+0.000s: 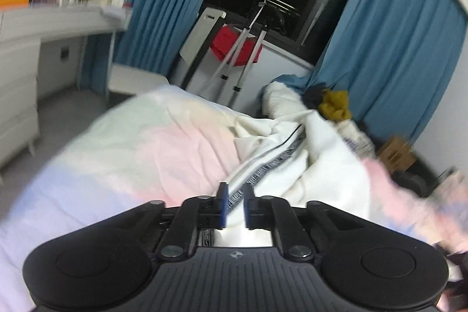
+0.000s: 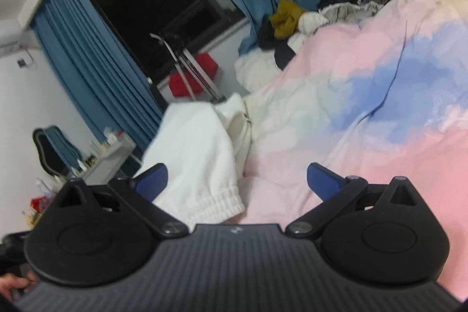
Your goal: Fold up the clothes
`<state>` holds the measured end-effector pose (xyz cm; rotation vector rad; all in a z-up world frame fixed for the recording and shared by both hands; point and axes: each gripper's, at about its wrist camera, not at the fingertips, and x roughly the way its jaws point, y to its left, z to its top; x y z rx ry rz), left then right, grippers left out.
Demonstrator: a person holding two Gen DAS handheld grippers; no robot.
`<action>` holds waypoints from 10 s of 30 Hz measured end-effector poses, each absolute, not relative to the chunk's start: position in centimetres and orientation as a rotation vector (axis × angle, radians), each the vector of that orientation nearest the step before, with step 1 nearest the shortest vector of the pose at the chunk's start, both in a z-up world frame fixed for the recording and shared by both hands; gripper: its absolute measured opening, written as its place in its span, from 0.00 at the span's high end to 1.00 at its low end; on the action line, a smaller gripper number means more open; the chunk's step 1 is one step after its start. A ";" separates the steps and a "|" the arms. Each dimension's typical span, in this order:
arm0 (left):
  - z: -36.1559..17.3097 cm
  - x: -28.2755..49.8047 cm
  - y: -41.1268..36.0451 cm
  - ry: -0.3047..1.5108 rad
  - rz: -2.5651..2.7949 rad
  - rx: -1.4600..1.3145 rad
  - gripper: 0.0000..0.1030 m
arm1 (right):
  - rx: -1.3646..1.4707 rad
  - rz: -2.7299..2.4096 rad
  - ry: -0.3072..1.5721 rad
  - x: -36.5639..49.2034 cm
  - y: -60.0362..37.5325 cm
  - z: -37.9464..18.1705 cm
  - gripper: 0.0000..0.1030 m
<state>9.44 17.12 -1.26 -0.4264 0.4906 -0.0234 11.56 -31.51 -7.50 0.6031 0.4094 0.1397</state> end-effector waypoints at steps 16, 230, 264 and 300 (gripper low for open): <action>-7.0 13.6 12.7 0.675 -0.090 -0.268 0.23 | 0.568 0.445 0.564 24.6 -25.2 -13.5 0.23; -14.3 4.8 8.7 0.825 -0.095 -1.084 0.27 | 0.948 -0.566 0.315 9.1 -51.2 -11.8 0.94; 0.3 -3.2 31.7 0.631 0.313 -1.105 0.81 | 0.878 -0.555 0.224 9.6 -53.6 -12.2 0.94; 5.6 -8.3 23.4 0.567 0.344 -0.449 0.22 | 0.517 -0.874 0.265 7.3 -49.5 -7.1 0.25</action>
